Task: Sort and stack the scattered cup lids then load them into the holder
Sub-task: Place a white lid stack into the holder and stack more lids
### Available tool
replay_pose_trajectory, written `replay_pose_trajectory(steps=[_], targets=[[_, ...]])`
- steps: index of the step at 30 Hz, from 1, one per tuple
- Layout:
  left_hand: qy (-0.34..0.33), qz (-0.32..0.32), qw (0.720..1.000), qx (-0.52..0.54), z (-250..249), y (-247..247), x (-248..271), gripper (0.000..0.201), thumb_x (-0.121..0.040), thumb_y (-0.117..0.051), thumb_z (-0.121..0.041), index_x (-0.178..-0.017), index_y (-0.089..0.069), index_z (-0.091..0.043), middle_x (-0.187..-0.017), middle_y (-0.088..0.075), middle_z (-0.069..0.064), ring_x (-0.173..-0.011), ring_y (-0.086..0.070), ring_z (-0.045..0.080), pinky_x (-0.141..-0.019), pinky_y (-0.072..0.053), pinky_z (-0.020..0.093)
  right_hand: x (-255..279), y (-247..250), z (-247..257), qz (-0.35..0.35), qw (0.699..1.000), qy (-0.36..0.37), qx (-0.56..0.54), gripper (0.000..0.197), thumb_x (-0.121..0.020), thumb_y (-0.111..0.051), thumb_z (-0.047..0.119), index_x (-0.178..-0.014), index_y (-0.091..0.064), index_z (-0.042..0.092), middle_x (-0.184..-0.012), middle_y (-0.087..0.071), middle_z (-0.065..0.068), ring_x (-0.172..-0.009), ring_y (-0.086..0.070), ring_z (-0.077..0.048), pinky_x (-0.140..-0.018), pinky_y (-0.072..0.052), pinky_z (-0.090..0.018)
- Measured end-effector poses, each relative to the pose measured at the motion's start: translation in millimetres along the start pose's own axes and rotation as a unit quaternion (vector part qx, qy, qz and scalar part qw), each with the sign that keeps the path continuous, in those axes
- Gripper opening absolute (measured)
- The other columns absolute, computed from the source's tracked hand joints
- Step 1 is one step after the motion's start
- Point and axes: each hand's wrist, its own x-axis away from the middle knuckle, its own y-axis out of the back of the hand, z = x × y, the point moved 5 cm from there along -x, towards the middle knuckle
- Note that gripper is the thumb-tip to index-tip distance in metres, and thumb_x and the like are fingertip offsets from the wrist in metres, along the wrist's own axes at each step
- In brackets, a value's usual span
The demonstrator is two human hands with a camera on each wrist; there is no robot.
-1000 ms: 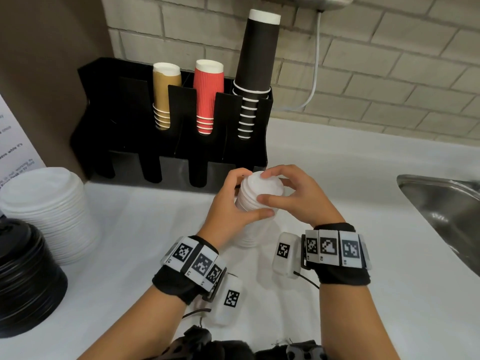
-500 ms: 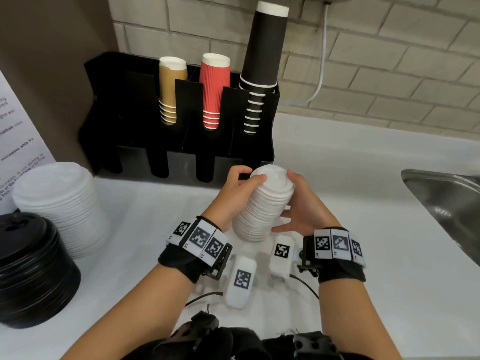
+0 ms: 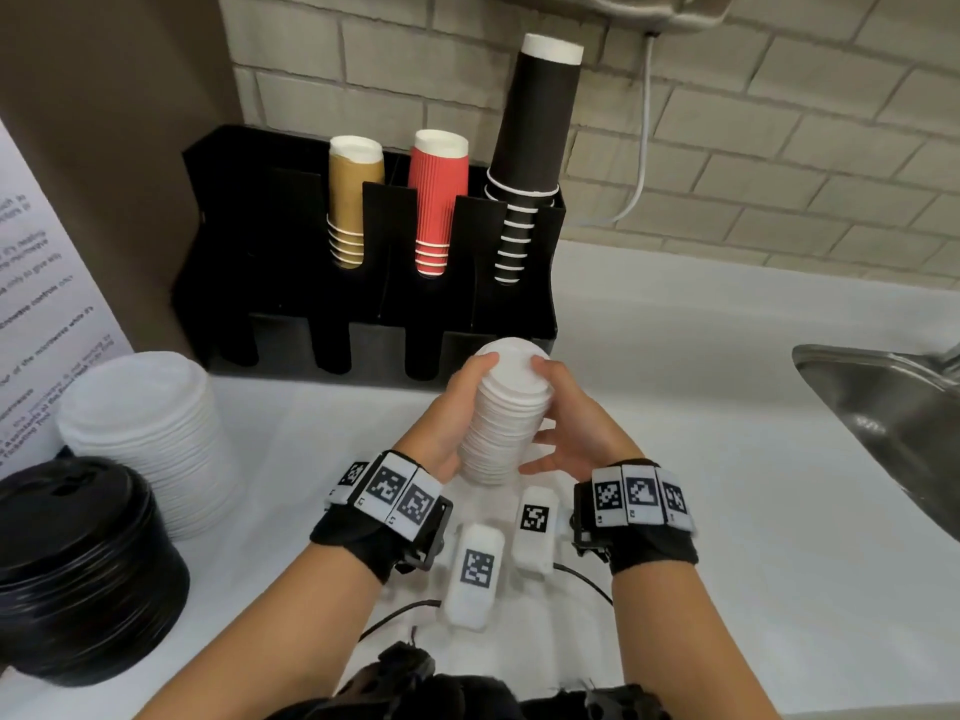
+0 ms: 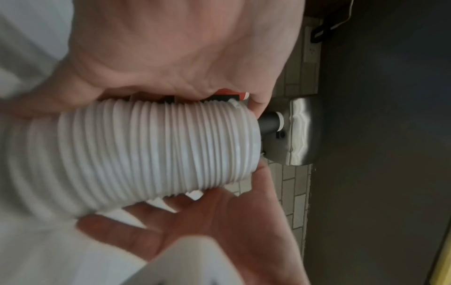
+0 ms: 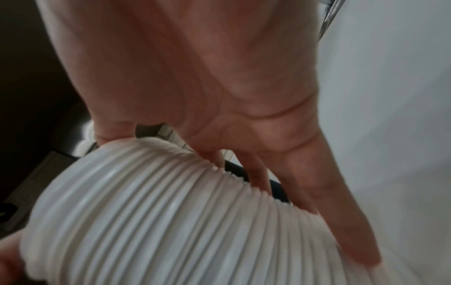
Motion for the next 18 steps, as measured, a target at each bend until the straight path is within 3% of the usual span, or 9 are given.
replay_pose_trajectory(steps=[2, 3, 5, 7, 13, 16, 18], targets=[[-0.002, -0.012, 1.0, 0.003, -0.4, 0.6, -4.4, 0.053, -0.094, -0.049, -0.052, -0.136, -0.048, -0.018, -0.127, -0.063, 0.011, -0.114, -0.062, 0.027, -0.1, -0.049, 0.05, -3.4, 0.1, 3.9, -0.018, 1.0, 0.006, -0.003, 0.047, -0.083, -0.048, 0.066, -0.116, -0.059, 0.034, -0.123, -0.059, -0.003, -0.113, -0.056, -0.028, -0.078, -0.053, -0.049], [-0.008, -0.018, 1.0, 0.005, -0.1, 0.1, -7.3, 0.053, -0.094, -0.051, -0.051, -0.135, -0.045, -0.018, -0.129, -0.061, 0.011, -0.115, -0.061, 0.028, -0.102, -0.047, 0.051, -5.1, 2.0, 5.1, -0.03, 0.999, 0.007, -0.008, 0.047, -0.083, -0.048, 0.066, -0.116, -0.058, 0.034, -0.125, -0.058, -0.003, -0.115, -0.055, -0.027, -0.078, -0.053, -0.048], [-0.014, -0.039, 0.999, 0.022, -0.7, -1.0, -13.2, 0.056, -0.091, -0.057, -0.051, -0.132, -0.038, -0.018, -0.128, -0.057, 0.01, -0.113, -0.06, 0.027, -0.101, -0.048, 0.053, -7.6, 7.3, 8.4, -0.052, 0.998, 0.012, -0.019, 0.045, -0.083, -0.048, 0.066, -0.114, -0.059, 0.035, -0.125, -0.057, -0.002, -0.118, -0.053, -0.027, -0.08, -0.052, -0.05], [-0.012, -0.055, 0.998, 0.03, -0.7, -3.9, -20.6, 0.072, -0.087, -0.062, -0.053, -0.14, -0.028, -0.018, -0.128, -0.053, 0.009, -0.114, -0.058, 0.027, -0.1, -0.048, 0.054, -9.4, 11.8, 12.9, -0.066, 0.997, 0.015, -0.022, 0.04, -0.084, -0.047, 0.066, -0.108, -0.059, 0.037, -0.126, -0.056, -0.001, -0.121, -0.05, -0.027, -0.084, -0.051, -0.053], [-0.009, -0.065, 0.997, 0.042, -5.3, -5.2, -32.4, 0.094, -0.073, -0.07, -0.06, -0.144, -0.027, -0.016, -0.127, -0.055, 0.009, -0.114, -0.058, 0.029, -0.1, -0.048, 0.052, -9.8, 19.1, 26.7, -0.104, 0.994, 0.011, 0.021, 0.066, -0.083, -0.042, 0.072, -0.137, -0.044, 0.034, -0.143, -0.044, -0.001, -0.13, -0.042, -0.031, -0.084, -0.046, -0.056], [-0.014, -0.078, 0.997, 0.001, -10.9, 10.6, -23.7, 0.085, -0.084, -0.06, -0.062, -0.148, -0.026, -0.02, -0.132, -0.044, -0.002, -0.123, -0.045, 0.021, -0.103, -0.036, 0.043, -2.0, 33.7, 43.4, -0.154, 0.983, 0.066, 0.081, 0.069, -0.084, -0.039, 0.074, -0.141, -0.039, 0.034, -0.145, -0.04, 0.004, -0.134, -0.037, -0.026, -0.087, -0.039, -0.049], [-0.023, -0.084, 0.995, -0.054, -15.7, 25.7, -14.4, 0.065, -0.091, -0.052, -0.058, -0.144, -0.039, -0.022, -0.145, -0.04, 0.002, -0.133, -0.038, 0.024, -0.102, -0.033, 0.048, 6.4, 40.7, 63.1, -0.169, 0.965, 0.135, 0.146, 0.055, -0.088, -0.043, 0.066, -0.132, -0.048, 0.034, -0.133, -0.051, 0.01, -0.129, -0.043, -0.02, -0.089, -0.038, -0.04]])
